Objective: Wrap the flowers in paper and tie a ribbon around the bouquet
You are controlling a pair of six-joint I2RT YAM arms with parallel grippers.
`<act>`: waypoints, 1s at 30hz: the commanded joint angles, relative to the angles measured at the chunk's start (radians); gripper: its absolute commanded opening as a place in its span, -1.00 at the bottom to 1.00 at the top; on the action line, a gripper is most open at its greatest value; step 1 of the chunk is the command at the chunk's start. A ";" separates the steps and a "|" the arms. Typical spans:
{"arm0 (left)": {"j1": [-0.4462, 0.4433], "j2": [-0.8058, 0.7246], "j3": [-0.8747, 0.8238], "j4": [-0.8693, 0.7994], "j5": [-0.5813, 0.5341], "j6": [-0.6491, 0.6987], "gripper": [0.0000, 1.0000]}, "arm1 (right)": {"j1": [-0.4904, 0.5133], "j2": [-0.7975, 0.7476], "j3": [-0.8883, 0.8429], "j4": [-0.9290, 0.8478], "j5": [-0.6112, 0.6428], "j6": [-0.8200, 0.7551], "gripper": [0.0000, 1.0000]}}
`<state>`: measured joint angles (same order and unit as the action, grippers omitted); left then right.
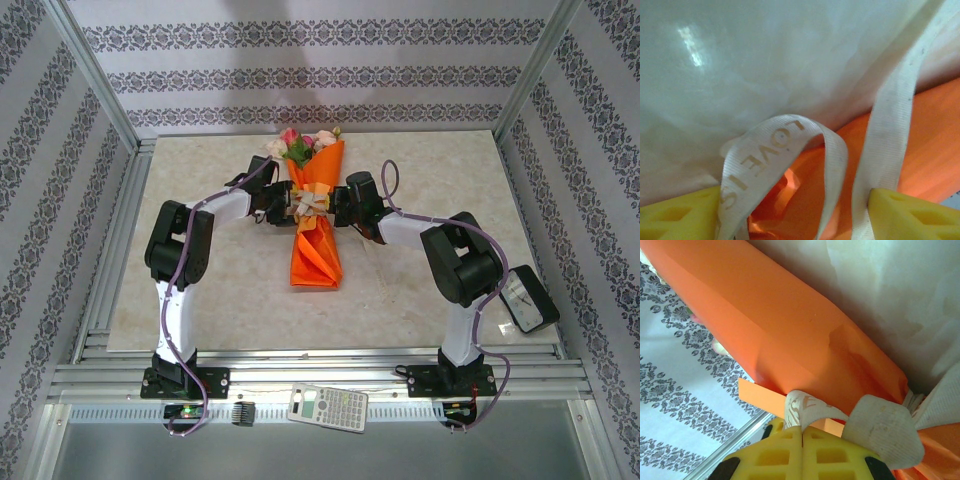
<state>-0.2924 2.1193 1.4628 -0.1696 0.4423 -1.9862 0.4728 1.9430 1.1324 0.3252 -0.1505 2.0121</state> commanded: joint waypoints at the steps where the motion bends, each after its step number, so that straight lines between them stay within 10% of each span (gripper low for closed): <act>1: 0.004 0.011 -0.006 -0.129 -0.037 -0.181 0.25 | -0.003 0.002 -0.003 0.005 -0.001 -0.014 -1.00; 21: 0.036 -0.037 -0.094 -0.064 -0.106 -0.155 -1.00 | -0.007 -0.014 -0.009 0.017 0.000 -0.028 -1.00; 30: 0.038 -0.069 -0.160 0.008 -0.111 -0.137 -1.00 | -0.017 -0.032 -0.002 0.017 0.006 -0.053 -1.00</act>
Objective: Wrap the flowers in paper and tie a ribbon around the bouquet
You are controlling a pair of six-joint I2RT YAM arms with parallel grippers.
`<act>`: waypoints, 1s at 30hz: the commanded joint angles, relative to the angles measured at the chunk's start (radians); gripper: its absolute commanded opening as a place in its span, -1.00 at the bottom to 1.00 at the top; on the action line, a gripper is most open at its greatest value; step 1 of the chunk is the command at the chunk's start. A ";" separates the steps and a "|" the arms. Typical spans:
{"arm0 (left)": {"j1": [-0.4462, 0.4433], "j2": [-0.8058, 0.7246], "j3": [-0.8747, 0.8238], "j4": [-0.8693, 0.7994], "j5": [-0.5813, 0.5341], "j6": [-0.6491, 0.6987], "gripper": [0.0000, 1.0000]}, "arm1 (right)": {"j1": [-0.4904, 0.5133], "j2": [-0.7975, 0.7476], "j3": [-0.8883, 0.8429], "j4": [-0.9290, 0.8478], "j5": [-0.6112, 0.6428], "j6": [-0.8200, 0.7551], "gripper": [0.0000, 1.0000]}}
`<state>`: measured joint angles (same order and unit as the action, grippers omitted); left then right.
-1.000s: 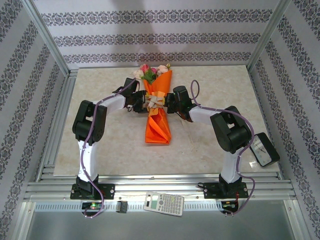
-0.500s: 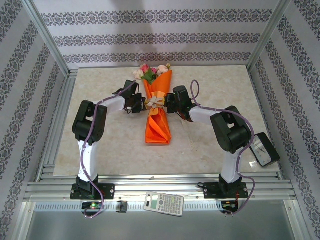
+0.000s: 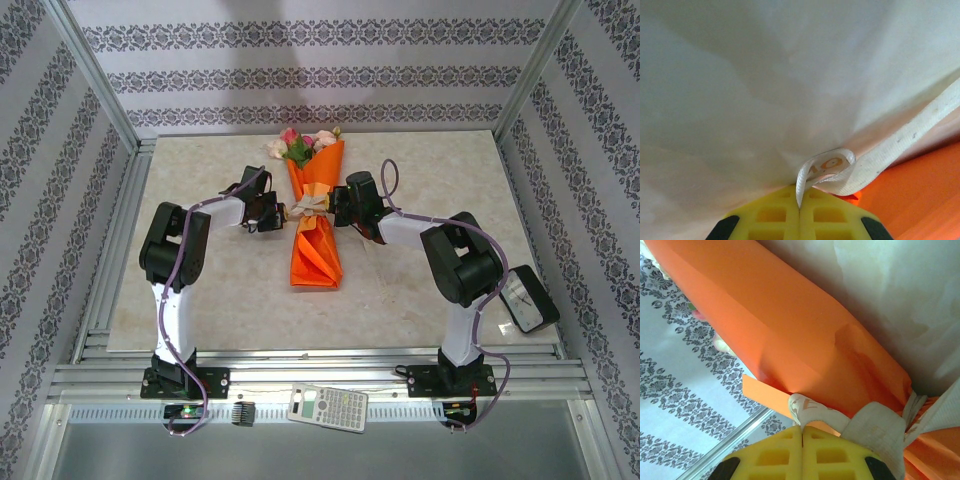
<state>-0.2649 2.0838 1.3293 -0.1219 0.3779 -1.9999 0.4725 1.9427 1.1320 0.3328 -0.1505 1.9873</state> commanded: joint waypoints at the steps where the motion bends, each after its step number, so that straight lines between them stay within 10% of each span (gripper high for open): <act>1: 0.009 -0.034 -0.028 -0.036 -0.043 -0.120 -1.00 | -0.019 -0.034 -0.002 0.008 0.006 -0.030 -1.00; 30: -0.041 -0.035 0.027 -0.059 0.006 -0.009 -1.00 | -0.156 -0.140 -0.178 0.077 0.044 -0.059 -1.00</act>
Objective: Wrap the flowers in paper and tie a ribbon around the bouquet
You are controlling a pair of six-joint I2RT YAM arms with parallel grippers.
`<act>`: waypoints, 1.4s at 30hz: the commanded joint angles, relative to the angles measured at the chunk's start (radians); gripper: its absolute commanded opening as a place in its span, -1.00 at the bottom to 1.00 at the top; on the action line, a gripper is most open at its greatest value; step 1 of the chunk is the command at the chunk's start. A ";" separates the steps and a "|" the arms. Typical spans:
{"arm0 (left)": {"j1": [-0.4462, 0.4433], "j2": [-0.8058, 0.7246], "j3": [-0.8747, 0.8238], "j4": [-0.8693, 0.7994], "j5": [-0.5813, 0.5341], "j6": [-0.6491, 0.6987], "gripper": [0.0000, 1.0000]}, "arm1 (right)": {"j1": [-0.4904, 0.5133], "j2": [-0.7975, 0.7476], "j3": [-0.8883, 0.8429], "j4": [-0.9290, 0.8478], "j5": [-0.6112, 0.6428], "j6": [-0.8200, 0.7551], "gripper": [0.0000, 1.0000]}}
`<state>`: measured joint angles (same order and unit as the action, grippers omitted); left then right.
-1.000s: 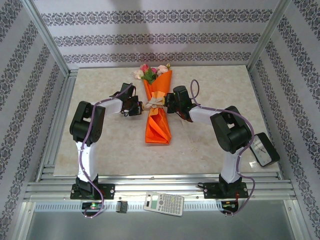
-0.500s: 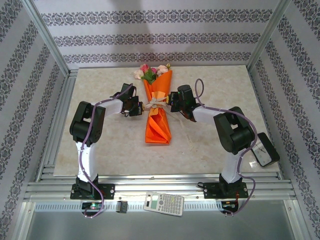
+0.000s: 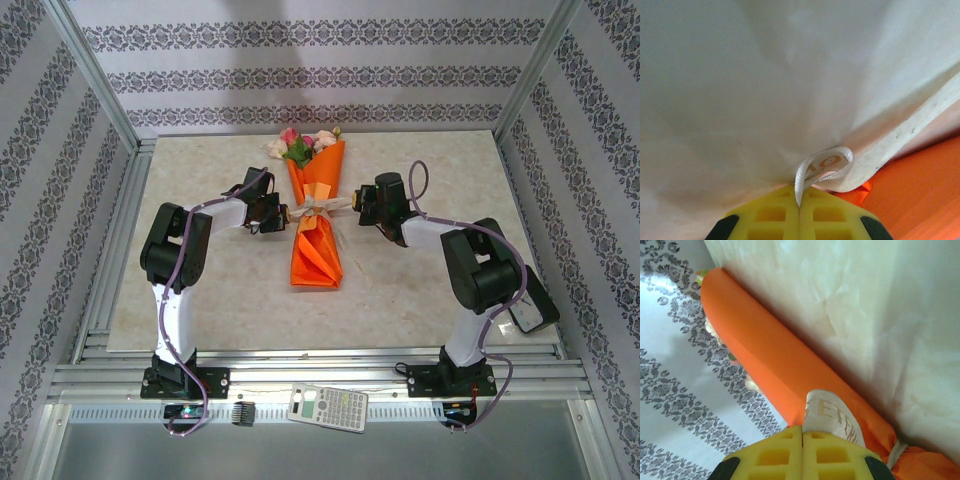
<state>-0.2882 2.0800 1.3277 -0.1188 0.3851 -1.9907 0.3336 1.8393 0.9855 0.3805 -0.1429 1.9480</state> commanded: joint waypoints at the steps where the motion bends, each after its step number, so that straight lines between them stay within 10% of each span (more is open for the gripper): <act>1: -0.022 -0.038 0.029 -0.065 -0.004 -0.004 -1.00 | -0.021 -0.039 -0.044 0.038 0.037 -0.018 -1.00; 10: -0.034 -0.089 0.035 -0.106 -0.014 0.137 -1.00 | -0.033 -0.001 -0.072 0.097 -0.003 -0.001 -1.00; 18: -0.034 -0.046 0.076 -0.109 0.053 0.227 -1.00 | -0.001 -0.039 -0.013 0.015 -0.045 -0.046 -0.27; 42: -0.033 -0.031 0.116 -0.138 0.049 0.267 -1.00 | 0.036 0.155 0.187 -0.168 -0.165 -0.067 -0.25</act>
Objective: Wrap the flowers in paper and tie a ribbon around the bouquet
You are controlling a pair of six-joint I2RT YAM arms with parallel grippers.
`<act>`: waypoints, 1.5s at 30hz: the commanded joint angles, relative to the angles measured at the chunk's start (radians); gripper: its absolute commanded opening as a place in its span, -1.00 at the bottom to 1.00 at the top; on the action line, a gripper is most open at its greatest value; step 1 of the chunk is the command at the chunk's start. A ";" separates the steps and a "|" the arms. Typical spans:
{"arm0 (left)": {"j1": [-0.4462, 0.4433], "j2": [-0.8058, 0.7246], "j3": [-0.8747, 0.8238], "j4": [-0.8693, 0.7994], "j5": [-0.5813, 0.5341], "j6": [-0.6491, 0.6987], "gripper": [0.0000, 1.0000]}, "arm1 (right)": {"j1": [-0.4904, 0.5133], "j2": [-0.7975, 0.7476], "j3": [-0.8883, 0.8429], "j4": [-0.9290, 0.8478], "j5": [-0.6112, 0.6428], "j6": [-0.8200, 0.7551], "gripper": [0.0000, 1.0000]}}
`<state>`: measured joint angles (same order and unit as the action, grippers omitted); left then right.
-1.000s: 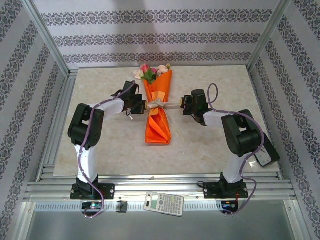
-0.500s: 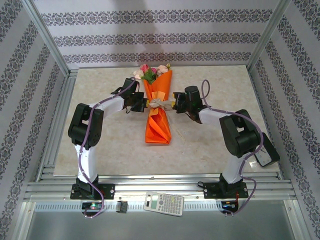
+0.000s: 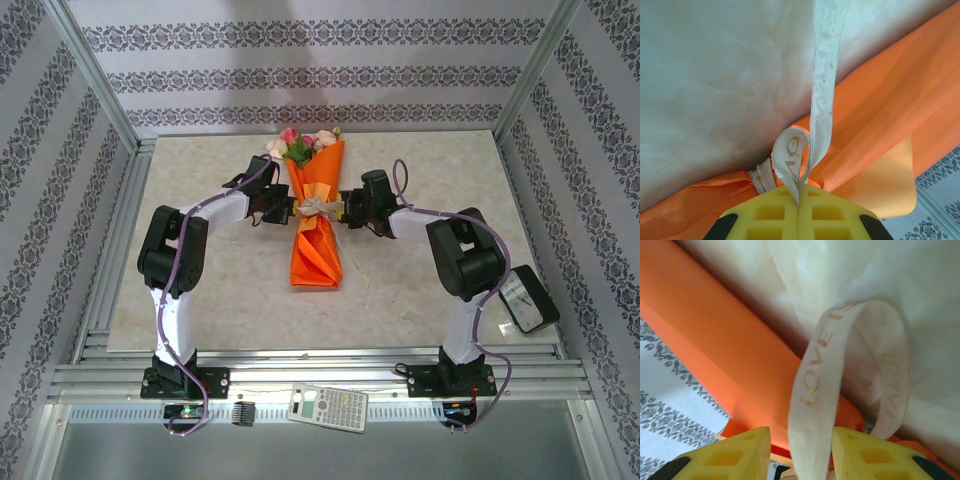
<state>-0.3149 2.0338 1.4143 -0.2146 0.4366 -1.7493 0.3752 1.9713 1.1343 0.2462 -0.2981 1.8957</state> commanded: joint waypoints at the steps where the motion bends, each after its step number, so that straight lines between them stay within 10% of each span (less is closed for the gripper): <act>1: -0.008 0.016 0.029 -0.041 -0.002 0.026 -1.00 | -0.007 0.031 0.045 -0.029 -0.007 -0.014 -0.25; 8: -0.006 0.013 0.021 -0.037 -0.002 0.027 -1.00 | -0.004 0.086 0.110 -0.032 -0.007 -0.004 -0.30; 14: -0.006 0.011 0.029 -0.053 -0.011 0.042 -1.00 | 0.009 0.065 0.091 -0.030 0.018 0.008 -1.00; 45: 0.035 -0.101 -0.104 -0.142 -0.096 0.179 -1.00 | -0.106 -0.116 -0.210 0.251 0.209 0.044 -1.00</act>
<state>-0.3111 1.9766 1.3293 -0.3069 0.3805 -1.6108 0.2932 1.8793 0.9455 0.4263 -0.1745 1.9160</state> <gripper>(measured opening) 0.046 0.051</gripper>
